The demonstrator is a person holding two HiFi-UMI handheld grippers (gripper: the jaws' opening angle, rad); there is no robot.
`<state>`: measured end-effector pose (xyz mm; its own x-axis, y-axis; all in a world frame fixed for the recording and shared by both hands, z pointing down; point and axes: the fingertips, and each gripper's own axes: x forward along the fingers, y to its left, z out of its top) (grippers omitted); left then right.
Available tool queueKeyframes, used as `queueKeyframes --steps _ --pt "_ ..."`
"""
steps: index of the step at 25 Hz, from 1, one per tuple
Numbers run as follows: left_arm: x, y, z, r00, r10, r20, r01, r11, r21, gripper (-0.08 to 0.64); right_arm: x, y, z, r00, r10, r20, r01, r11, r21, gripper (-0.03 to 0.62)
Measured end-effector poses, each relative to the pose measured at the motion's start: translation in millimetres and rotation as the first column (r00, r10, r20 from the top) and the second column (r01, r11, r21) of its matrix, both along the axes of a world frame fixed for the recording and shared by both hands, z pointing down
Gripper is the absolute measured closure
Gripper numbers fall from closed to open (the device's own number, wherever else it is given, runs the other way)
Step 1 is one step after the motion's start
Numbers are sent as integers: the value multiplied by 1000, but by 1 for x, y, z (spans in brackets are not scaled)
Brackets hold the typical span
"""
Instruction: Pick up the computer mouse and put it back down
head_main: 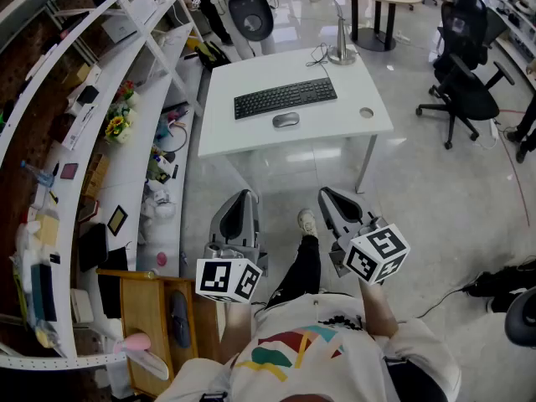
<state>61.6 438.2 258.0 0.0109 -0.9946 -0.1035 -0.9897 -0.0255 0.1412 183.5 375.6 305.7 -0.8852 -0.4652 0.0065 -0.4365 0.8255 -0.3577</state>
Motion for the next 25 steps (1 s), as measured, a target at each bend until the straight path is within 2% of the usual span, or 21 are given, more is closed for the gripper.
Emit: queueKeyframes --steps 4,8,13,16,19,22,25 --pt "-13 -51 5 999 43 14 -44 998 43 517 -33 -36 3 1000 -20 5 20 999 48 578" --pt "-46 -111 9 998 62 13 -63 996 60 517 -74 -89 4 998 -43 -34 47 994 101 578" --pt "-103 -205 5 997 76 -23 -74 995 67 517 -131 -188 9 994 -41 -100 48 997 69 578" --pt "-145 -278 7 997 73 -31 -71 996 46 517 -171 -255 7 990 -46 -132 55 997 62 578" --pt "-184 -343 11 994 92 -51 -90 996 28 517 -211 -309 -1 987 -51 -151 65 994 91 578" --pt "-206 -395 13 991 132 -36 -132 991 25 517 -236 -360 -4 985 -21 -170 42 991 125 578" --pt "-224 -440 15 986 163 -46 -163 987 13 517 -256 -407 -3 984 0 -177 20 994 108 578"
